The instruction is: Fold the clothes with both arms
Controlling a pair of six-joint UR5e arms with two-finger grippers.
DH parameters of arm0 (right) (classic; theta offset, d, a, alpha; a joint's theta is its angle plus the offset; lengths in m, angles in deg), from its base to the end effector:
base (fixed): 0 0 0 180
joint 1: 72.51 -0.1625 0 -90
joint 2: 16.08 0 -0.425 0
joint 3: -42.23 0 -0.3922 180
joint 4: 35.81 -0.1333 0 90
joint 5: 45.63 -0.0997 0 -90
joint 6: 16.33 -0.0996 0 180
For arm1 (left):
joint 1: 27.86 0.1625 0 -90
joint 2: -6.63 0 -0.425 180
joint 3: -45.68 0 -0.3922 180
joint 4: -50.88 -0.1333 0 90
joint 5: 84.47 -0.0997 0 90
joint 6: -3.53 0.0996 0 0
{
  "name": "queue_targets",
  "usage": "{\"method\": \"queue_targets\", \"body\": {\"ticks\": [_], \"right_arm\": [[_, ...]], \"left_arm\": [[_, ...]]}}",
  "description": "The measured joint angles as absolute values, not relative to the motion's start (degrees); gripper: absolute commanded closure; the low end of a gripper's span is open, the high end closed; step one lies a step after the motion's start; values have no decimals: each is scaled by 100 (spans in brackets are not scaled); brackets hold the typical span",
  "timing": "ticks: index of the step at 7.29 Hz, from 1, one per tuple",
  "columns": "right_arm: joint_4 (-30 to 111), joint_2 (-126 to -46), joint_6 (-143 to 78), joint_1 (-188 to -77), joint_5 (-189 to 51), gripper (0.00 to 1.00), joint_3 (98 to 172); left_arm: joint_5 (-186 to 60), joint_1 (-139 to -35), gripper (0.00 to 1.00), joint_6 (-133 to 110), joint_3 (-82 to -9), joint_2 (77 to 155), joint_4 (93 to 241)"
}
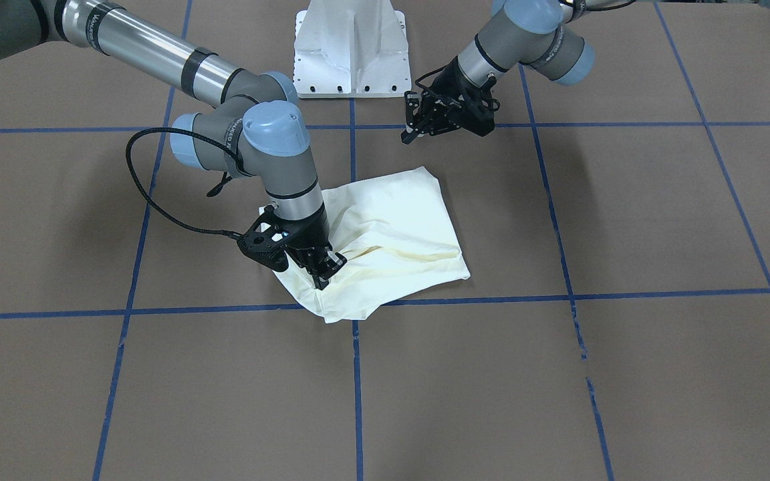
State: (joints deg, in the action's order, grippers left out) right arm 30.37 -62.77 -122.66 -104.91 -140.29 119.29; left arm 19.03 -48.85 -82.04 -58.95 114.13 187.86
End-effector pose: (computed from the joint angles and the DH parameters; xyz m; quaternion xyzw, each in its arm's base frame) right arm -0.5820 -0.5176 0.2507 0.0278 -0.4557 0.3501 0.8179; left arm 0.4964 -0.3083 0.2796 0.0507 0.6368 -0.0362 0.7685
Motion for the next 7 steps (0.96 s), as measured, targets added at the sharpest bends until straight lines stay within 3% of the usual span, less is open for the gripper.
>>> {"method": "queue_targets", "body": {"ticks": [7], "right_arm": [[3037, -6310, -12228, -10501, -14023, 100, 11931]], "left_arm": [[1465, -5252, 100, -7498, -5020, 11660, 18746]]}}
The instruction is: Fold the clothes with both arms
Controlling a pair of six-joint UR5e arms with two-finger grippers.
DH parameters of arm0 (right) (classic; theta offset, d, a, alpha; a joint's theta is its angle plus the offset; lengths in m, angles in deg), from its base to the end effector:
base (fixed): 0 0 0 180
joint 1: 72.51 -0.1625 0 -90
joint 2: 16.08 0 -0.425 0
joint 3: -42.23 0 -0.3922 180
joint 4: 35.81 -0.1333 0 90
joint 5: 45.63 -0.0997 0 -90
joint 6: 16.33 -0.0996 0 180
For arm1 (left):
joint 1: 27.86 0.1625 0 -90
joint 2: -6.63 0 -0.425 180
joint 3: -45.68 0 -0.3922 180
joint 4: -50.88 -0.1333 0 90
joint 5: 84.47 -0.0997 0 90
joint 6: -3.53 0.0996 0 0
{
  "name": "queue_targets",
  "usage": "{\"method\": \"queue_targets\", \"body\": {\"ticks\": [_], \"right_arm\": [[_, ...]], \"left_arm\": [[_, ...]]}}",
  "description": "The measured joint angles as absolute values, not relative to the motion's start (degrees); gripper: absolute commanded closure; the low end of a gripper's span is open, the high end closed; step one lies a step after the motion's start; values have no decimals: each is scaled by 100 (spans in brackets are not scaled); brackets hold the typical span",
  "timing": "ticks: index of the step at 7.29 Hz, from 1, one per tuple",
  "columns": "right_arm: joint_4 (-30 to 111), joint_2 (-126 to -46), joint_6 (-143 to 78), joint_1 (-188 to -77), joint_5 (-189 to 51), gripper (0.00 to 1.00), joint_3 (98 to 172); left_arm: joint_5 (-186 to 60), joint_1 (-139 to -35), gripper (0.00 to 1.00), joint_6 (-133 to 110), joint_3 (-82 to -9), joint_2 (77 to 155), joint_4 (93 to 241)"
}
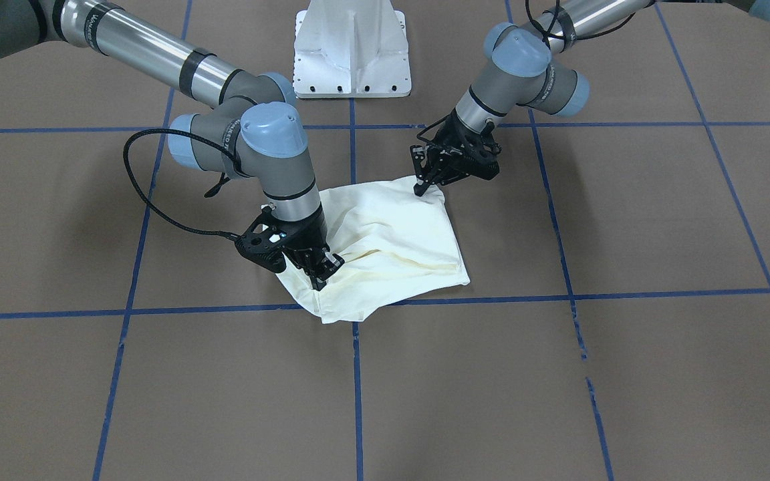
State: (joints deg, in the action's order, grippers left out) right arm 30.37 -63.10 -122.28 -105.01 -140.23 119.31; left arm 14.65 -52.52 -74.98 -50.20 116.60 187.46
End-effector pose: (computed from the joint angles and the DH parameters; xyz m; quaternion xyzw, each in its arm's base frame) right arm -0.5805 -0.5184 0.2550 0.0297 -0.4531 0.3489 0.8198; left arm 0.5162 -0.3663 0.3256 0.1217 0.5798 -0.0456 0.8043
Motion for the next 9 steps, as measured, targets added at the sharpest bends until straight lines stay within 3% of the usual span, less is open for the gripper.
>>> {"method": "queue_targets", "body": {"ticks": [4, 8, 9], "right_arm": [[3046, -6317, -12199, -10561, -14013, 100, 11911], [3054, -6328, -12177, -10615, -14011, 100, 11857], [3053, -6328, -12178, -10617, -14013, 1, 11849]], "left_arm": [[1479, -5304, 100, -7382, -4843, 11504, 18787], [1519, -5435, 100, -7339, -5402, 11109, 18756], [1522, -5468, 100, -7353, -5557, 11071, 18750]]}}
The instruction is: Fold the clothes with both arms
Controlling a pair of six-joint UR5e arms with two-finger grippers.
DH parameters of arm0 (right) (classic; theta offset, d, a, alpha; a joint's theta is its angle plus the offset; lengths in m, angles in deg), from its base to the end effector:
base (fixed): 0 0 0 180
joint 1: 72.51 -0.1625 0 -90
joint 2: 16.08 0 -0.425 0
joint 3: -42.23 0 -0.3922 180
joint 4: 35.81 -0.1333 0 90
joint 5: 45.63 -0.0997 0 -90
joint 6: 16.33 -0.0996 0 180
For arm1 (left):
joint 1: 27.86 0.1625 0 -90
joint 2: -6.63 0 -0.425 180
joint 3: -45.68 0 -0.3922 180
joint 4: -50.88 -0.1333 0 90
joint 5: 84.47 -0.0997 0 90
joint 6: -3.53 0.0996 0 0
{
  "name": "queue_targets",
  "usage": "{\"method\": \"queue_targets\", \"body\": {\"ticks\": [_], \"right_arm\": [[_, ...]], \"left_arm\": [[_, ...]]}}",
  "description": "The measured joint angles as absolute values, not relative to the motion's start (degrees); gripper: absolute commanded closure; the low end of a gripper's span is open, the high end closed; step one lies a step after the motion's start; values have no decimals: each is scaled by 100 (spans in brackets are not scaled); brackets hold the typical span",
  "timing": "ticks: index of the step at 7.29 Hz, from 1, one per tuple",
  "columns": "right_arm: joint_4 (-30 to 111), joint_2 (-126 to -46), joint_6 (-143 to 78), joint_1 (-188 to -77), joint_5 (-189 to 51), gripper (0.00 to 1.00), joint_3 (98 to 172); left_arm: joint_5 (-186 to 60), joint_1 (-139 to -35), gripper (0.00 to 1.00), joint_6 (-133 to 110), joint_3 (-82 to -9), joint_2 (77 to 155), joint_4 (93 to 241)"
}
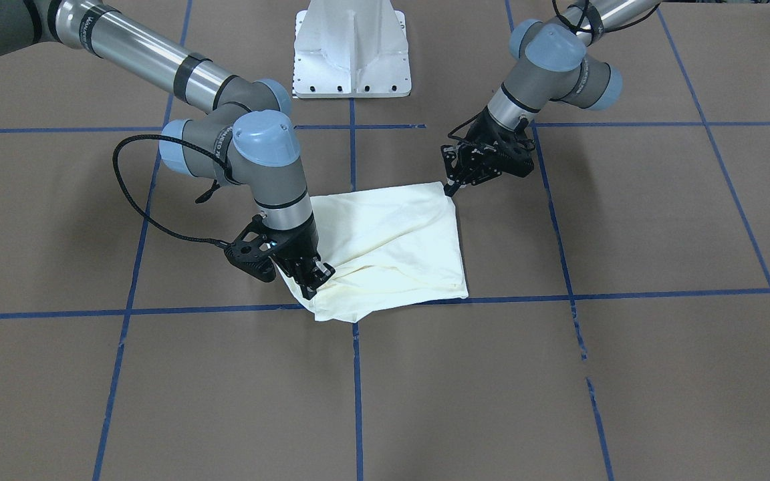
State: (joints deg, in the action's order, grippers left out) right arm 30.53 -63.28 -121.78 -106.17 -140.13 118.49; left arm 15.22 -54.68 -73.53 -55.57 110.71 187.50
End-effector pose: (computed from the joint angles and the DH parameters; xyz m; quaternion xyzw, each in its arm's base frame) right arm -0.5722 -0.5318 0.2646 0.0355 -0.4436 0.3562 0.8216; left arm 0.4669 -0.3666 0.3426 0.1348 0.5737 -0.0482 0.8065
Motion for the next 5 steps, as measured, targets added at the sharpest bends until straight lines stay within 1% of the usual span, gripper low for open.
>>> {"method": "queue_targets", "body": {"ticks": [1, 2, 3, 4, 5], "right_arm": [[3051, -6328, -12173, -10620, -14013, 0, 11847], [3055, -6330, -12130, -10655, -14021, 0, 11854], [3066, -6353, -11982, -10737, -14129, 0, 11875], [3077, -6463, -11748, -10893, -14431, 0, 11983], [3085, -6753, -11498, -11138, -14866, 0, 12277]], "left_arm": [[1530, -5537, 100, -7357, -5705, 11011, 18748], [1605, -5666, 74, -7352, -5839, 10899, 18748], [1802, -5890, 68, -7331, -5926, 10769, 18752], [2033, -6156, 65, -7198, -6004, 10602, 18754], [2231, -6430, 64, -6864, -6132, 10356, 18753]]}}
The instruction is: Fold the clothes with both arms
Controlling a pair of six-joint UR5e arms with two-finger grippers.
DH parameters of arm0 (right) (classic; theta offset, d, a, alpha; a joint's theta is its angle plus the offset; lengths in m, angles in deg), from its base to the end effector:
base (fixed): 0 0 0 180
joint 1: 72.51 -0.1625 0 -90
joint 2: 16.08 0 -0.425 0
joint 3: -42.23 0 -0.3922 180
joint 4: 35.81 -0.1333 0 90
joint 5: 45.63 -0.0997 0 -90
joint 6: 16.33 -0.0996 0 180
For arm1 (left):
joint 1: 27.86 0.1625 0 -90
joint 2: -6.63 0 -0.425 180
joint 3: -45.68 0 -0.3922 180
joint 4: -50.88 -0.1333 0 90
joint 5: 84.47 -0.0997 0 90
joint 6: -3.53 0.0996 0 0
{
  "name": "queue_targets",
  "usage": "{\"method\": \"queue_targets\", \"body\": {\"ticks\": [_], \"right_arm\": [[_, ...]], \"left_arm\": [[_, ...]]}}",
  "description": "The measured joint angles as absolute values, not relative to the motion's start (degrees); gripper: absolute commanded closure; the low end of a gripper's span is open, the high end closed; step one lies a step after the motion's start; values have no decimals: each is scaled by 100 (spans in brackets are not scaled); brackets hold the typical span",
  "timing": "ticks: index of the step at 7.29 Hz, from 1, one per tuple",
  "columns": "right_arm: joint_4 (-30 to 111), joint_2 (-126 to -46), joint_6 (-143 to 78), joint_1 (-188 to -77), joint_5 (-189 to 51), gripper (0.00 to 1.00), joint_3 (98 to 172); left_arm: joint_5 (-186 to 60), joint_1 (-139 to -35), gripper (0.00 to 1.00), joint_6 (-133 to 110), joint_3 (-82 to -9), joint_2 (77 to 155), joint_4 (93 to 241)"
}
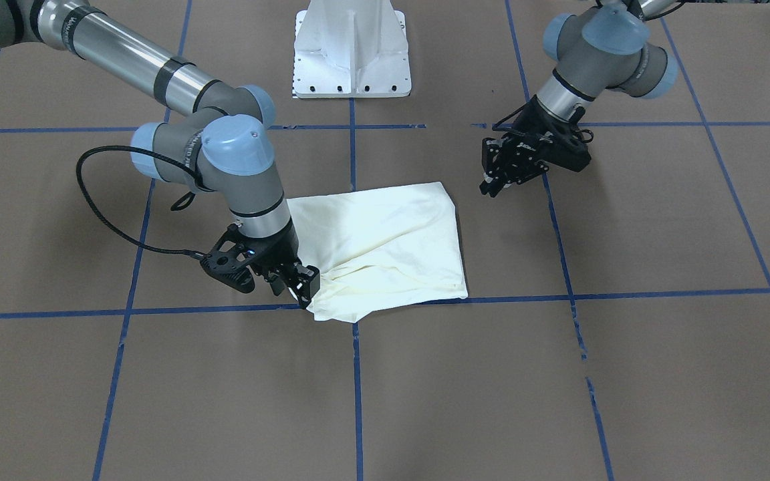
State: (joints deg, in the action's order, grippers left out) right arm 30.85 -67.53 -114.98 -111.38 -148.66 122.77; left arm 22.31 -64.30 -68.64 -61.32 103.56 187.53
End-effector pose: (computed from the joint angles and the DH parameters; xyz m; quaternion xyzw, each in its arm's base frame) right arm -0.5107 -0.5540 0.2843 0.0161 -0.4502 0.3133 0.8360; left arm 0.3666 -0.4006 0.3630 0.1547 0.5629 -0.0474 0.8105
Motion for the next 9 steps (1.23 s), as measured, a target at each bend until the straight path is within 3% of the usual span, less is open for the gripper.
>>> {"method": "queue_targets", "body": {"ticks": [2, 3, 4, 5, 9], "right_arm": [[3158, -7662, -10815, -11729, -15625, 0, 13195], [3333, -8103, -10374, -12090, -15958, 0, 13639], [3687, -8589, -9656, -12489, -16229, 0, 14134], [4142, -9107, -8659, -12871, -16374, 0, 14619], [4919, -10594, -4922, -14579, -17215, 0, 15161]], "left_arm": [[2691, -7085, 60, -5844, -6336, 9757, 18753], [2964, -7505, 51, -5186, -6378, 9469, 18753], [3249, -8008, 33, -4445, -6393, 9197, 18709], [3443, -8530, 0, -3574, -6389, 8979, 18531], [3663, -10767, 0, 431, -6335, 9062, 16332]]}}
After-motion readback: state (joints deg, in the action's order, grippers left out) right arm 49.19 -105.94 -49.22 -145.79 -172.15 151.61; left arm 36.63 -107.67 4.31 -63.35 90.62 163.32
